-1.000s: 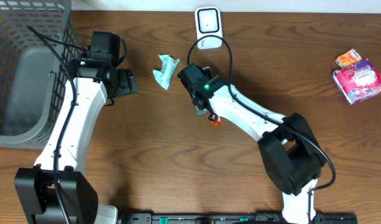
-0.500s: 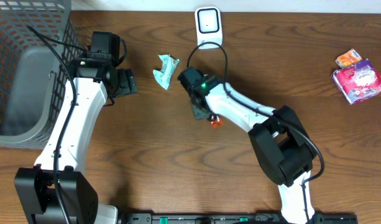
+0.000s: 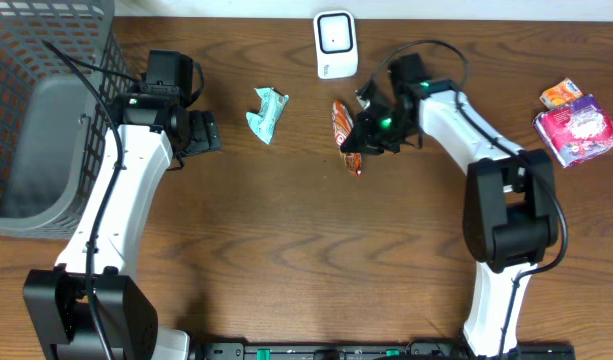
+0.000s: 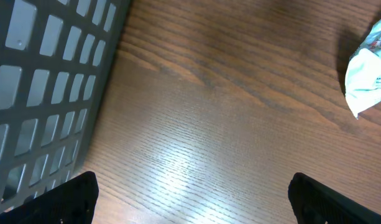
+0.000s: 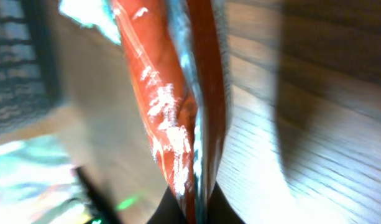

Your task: Scan the item barcode

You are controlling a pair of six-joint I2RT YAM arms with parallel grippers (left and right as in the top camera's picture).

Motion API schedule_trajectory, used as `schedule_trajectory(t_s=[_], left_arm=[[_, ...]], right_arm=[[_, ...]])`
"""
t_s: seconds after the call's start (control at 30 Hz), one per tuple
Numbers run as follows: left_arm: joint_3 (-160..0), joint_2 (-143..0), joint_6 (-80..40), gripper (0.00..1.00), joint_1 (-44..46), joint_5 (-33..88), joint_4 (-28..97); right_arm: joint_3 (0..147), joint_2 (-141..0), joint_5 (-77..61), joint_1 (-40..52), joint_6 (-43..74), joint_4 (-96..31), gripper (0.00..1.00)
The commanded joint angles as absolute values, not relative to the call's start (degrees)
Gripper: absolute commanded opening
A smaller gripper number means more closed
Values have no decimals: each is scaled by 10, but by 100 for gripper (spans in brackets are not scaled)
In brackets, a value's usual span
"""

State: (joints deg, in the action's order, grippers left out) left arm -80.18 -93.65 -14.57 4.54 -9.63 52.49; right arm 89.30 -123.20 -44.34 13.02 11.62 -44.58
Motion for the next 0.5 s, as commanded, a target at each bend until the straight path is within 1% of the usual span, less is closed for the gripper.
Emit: schedule_trajectory(t_s=[0.0,0.1,0.2,0.23,0.3,0.43,0.47], left_arm=[[-804,-942,-142,98,44,-108,526],[-804,-942,-142,98,44,-108,526],[-804,-942,-142,98,44,-108,526],[-804,-942,-142,98,44,-108,526],[-804,-942,-142,98,44,-108,526],[-804,-942,-142,98,44,-108,526],[-804,-942,-142,98,44,-108,526]], right_arm=[[815,-1242,-637,103,90,-396,1],[753,-1242,-673,84,122,-333,1],[698,-1244,-669,65,155,-288,3],[688,-1244,-656,60,159,-285,9],[682,-1244,-611,48,158,-290,28],[710,-1235,-521,21,157,-342,43],[723,-1231,-495,16,153,-366,46]])
